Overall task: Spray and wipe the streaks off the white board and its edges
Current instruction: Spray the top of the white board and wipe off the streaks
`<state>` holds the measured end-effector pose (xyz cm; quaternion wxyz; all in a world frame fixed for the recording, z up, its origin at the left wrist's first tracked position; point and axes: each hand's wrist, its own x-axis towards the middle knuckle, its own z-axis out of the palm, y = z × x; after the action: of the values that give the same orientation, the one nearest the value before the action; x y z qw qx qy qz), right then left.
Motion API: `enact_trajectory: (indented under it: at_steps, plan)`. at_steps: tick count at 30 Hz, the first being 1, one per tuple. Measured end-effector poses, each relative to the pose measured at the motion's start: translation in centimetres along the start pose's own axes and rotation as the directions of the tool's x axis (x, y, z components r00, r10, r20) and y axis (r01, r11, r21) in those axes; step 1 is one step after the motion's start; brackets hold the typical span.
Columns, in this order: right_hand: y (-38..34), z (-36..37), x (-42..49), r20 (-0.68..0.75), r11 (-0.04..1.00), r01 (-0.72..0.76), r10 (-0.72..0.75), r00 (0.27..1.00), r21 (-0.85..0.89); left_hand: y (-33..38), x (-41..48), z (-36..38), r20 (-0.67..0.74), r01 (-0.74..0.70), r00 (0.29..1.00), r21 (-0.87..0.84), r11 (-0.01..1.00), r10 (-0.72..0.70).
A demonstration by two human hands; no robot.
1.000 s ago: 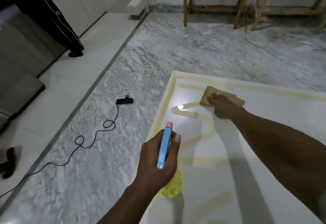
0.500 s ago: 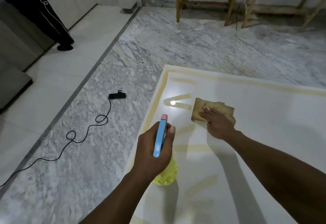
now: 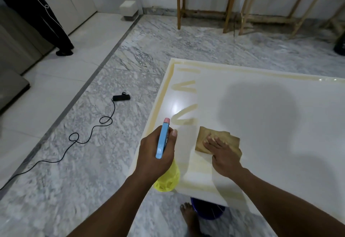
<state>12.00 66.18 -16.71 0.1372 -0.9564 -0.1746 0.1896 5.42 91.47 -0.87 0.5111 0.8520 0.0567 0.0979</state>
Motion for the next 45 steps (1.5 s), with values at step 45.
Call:
enact_trajectory:
  at_steps: [45]
  plan:
    - [3.8, -13.1, 37.8, -0.142, 0.993, -0.12, 0.118, 0.983, -0.009, -3.7, 22.8, -0.4, -0.003, 0.02, 1.0, -0.027, 0.999, -0.02]
